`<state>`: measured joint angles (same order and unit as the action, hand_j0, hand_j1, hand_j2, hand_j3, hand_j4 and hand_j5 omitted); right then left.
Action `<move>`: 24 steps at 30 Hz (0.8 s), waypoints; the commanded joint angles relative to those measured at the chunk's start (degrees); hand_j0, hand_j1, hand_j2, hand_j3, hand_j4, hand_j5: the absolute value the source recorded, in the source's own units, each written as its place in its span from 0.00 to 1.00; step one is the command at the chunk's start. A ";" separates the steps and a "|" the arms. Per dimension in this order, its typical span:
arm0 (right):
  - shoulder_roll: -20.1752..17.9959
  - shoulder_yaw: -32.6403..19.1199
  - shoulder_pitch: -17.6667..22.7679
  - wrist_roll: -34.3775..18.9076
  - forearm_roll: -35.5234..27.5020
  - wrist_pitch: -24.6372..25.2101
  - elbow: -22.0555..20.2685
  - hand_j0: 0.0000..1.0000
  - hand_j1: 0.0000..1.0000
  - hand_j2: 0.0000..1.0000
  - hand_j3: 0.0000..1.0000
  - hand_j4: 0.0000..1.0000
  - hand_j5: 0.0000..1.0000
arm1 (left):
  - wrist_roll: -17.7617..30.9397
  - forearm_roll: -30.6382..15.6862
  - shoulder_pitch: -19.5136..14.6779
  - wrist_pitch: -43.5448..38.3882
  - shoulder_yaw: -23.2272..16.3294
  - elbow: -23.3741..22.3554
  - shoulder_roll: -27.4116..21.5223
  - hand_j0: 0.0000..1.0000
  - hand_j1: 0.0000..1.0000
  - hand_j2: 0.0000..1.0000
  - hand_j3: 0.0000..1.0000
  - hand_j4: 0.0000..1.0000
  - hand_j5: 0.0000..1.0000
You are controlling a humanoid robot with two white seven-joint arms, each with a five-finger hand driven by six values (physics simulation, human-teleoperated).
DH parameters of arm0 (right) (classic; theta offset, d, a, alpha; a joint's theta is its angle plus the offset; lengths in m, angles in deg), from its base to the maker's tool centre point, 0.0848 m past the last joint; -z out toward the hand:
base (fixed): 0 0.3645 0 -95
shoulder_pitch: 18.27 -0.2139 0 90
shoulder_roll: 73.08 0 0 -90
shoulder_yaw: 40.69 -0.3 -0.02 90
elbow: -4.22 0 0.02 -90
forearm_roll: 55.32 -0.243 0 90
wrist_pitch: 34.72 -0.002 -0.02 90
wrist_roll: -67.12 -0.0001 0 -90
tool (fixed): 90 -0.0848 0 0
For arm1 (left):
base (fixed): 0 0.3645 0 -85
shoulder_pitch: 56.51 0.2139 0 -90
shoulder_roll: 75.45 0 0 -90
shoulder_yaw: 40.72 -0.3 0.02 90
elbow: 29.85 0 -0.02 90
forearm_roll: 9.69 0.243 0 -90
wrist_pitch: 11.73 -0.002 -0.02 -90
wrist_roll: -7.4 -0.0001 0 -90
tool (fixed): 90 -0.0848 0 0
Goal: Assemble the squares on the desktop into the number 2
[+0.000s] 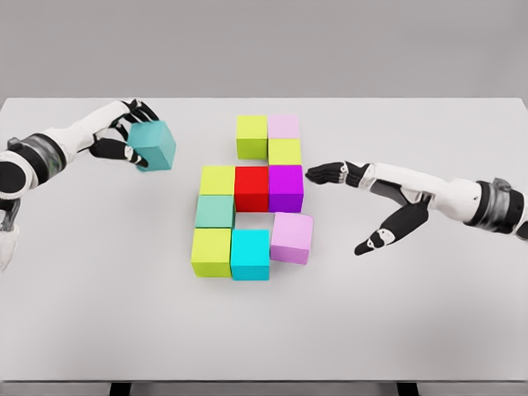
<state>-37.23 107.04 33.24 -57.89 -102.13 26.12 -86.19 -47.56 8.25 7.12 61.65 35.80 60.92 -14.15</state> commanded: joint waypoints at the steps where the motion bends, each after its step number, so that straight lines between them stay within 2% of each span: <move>1: 0.36 0.11 0.26 0.01 -1.79 0.16 0.14 1.00 1.00 1.00 1.00 1.00 1.00 | -0.04 1.92 -0.09 0.00 -0.50 -2.26 2.32 0.39 0.39 0.39 0.39 0.39 0.39; 6: 2.82 0.28 1.58 0.01 -3.28 0.16 1.02 1.00 1.00 1.00 1.00 1.00 1.00 | -0.04 4.65 -2.90 0.00 -0.50 -7.00 6.28 0.39 0.39 0.39 0.39 0.39 0.39; 12: 2.91 1.25 2.64 0.01 -3.28 -0.11 2.16 1.00 1.00 1.00 1.00 1.00 1.00 | -0.04 11.15 -5.62 0.44 -0.50 -11.66 11.73 0.38 0.38 0.38 0.38 0.38 0.38; 16: 2.91 1.51 2.99 0.01 -3.28 -0.37 2.69 1.00 1.00 1.00 1.00 1.00 1.00 | -0.04 13.88 -7.12 0.71 -0.41 -14.12 14.63 0.36 0.36 0.36 0.36 0.36 0.36; 19: 3.70 1.51 3.08 0.01 -3.28 -0.28 4.62 1.00 1.00 1.00 1.00 1.00 1.00 | -0.04 15.99 -9.14 0.88 -0.50 -17.81 16.74 0.36 0.36 0.36 0.36 0.36 0.36; 24: 6.78 1.51 2.90 0.01 -3.28 -0.02 8.93 1.00 1.00 1.00 1.00 1.00 1.00 | -0.04 17.13 -10.02 0.79 -0.41 -17.99 18.41 0.35 0.35 0.35 0.35 0.35 0.35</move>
<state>-31.58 108.60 36.22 -57.89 -105.00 25.93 -78.78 -47.55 24.81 -2.90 62.35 35.36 43.40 3.32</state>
